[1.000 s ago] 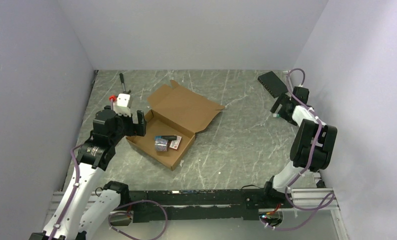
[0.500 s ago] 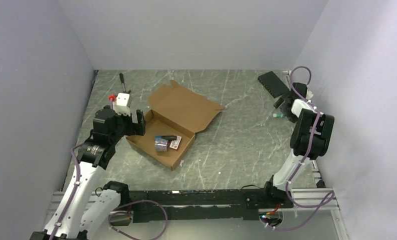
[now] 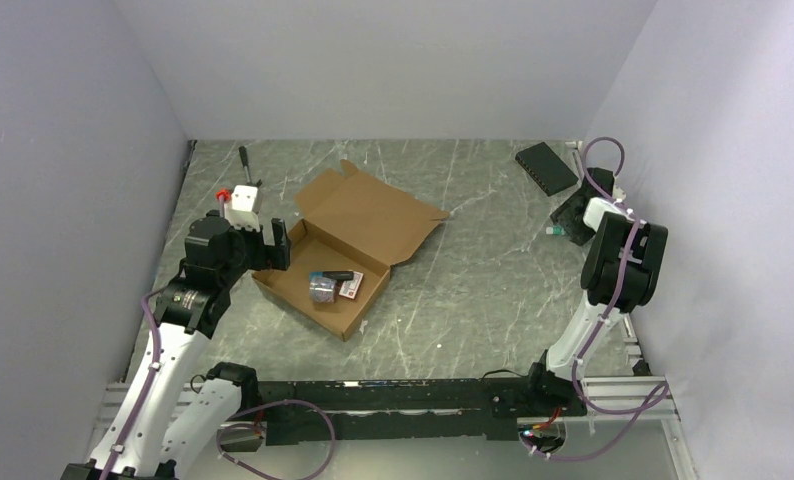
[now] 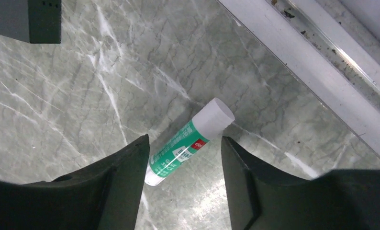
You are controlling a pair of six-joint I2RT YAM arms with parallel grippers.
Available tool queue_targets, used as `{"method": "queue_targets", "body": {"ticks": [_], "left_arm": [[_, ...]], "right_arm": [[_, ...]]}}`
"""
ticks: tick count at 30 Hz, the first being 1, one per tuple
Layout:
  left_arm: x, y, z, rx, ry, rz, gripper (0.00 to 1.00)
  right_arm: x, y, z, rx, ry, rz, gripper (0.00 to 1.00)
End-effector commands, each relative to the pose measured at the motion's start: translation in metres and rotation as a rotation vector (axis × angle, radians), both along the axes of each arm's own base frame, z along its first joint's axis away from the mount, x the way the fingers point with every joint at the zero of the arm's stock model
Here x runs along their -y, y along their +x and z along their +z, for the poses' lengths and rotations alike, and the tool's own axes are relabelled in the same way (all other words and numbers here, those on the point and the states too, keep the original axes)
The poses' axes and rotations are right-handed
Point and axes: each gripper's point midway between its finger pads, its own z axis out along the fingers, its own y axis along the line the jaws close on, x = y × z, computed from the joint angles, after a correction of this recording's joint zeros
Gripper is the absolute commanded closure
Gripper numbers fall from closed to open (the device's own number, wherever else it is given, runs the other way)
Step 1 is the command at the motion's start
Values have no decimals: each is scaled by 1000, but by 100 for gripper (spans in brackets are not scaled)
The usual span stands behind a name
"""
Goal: Fold the paper box
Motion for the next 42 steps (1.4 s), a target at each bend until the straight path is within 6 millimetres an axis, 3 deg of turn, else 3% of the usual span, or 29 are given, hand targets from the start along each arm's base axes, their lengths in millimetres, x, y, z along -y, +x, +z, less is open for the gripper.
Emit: {"method": "queue_targets", "body": {"ticks": [1,7,13,18,22,29,34,38,42], "left_arm": [[2,4,8,31,-21,-6,1],[1,4,8,30,-20,-1,1],[0,4,7,30,-17,4,1],[-1,4,8,30,-16,10,1],[-1,3,8,29,-16,12,1],[-4,4,7,28,-11,23,1],[-5,5,5,22,-10,28,1],[-7,6,5,20,-8,35,1],[-9,8,2,9,-5,42,1]], "right_arm": [[-3,1,-5,-12,34,14,46],[-11,1,1,15,57,66,77],[-25,-4,4,86,148,186,85],[-31,-8,19,160,151,312,96],[-52,-5,44,238,178,468,100],[-127,-26,113,497,299,958,100],[-194,-48,158,633,281,1256,100],[-256,-77,182,713,264,1529,100],[-290,-97,196,771,314,1661,100]]}}
